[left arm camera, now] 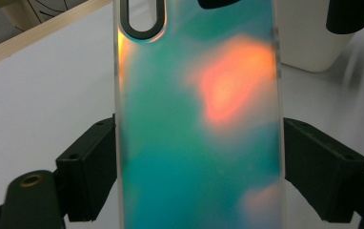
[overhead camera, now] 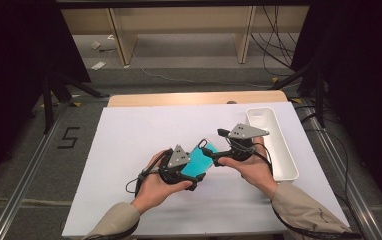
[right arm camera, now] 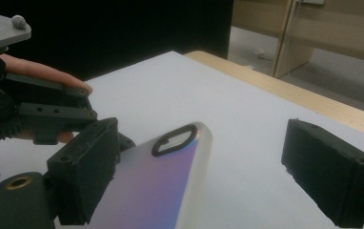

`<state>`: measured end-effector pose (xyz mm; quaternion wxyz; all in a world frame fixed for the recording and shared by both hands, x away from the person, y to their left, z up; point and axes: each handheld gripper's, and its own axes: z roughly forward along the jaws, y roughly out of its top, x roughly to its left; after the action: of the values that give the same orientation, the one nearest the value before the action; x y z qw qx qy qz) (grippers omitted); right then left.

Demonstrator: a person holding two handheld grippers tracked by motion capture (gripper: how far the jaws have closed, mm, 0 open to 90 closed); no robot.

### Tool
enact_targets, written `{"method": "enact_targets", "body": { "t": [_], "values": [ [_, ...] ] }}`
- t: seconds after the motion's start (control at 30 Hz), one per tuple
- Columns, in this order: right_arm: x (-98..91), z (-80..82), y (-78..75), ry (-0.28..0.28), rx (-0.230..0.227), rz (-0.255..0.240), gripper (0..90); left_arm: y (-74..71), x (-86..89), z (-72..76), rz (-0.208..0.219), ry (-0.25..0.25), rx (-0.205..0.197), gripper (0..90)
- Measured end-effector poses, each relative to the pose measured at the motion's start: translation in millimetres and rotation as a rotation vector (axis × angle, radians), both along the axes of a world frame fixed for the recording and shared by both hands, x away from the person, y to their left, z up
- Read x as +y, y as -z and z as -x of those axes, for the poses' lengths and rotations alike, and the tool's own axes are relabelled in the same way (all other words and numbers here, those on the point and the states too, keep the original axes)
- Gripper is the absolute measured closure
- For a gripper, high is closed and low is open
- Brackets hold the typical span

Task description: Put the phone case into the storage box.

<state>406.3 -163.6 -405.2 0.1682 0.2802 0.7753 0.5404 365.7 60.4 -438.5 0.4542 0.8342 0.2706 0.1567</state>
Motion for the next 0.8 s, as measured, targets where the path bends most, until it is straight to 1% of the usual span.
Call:
{"method": "enact_targets", "body": {
  "t": [0.3,0.37,0.53,0.67,0.77,0.8],
  "values": [
    [1.7,-4.2,0.8,0.008,0.009,-0.006,15.3,-0.3,-3.6,-0.2,0.004,0.003,-0.006,16.8],
    [2.0,-4.5,0.8,0.009,0.012,-0.006,15.5,0.2,-5.2,0.1,0.012,0.008,-0.004,16.8],
    [4.1,-6.4,2.7,0.005,0.02,-0.001,17.3,-0.3,-6.8,0.5,0.009,0.015,0.003,16.8],
    [5.5,-7.5,4.0,0.009,0.04,0.0,20.6,0.0,-7.6,0.6,0.004,0.012,0.006,16.8],
    [5.7,-8.0,4.8,0.011,0.041,0.004,22.5,-0.3,-7.9,0.4,0.008,0.009,0.004,16.8],
    [6.1,-8.6,5.4,0.013,0.045,0.002,24.4,-0.4,-7.9,0.3,0.008,0.009,0.003,16.8]
  ]
}}
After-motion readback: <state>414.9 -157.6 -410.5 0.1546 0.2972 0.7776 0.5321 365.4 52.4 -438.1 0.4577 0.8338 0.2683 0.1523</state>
